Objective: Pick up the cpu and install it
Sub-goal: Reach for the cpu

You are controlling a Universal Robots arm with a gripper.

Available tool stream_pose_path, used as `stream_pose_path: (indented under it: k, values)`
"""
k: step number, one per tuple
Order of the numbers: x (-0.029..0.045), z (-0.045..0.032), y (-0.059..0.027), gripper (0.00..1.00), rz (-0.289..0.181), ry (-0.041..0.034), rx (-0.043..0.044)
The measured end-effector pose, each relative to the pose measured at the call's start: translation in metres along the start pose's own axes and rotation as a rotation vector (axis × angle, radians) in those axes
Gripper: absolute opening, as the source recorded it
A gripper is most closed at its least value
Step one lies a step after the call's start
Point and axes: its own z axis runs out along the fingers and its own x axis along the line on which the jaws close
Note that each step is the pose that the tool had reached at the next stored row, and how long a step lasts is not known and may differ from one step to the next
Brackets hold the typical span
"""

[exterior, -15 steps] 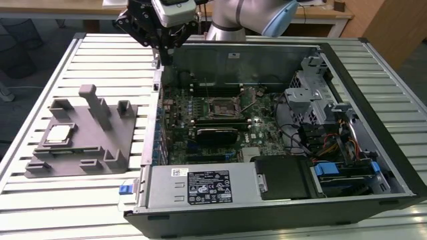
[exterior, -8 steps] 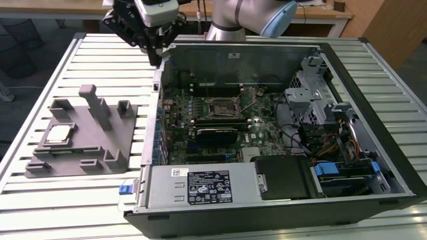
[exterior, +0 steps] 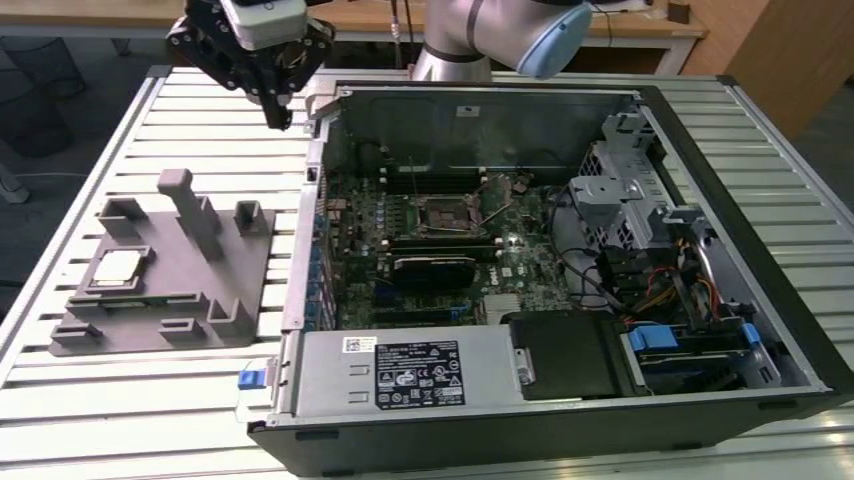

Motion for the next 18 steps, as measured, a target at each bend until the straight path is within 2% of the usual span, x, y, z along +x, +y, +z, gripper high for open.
stream_pose_path:
  k: [18]
  values:
    - [0.0559,0.0001,0.0019,0.11,0.000,-0.0001,0.0000]
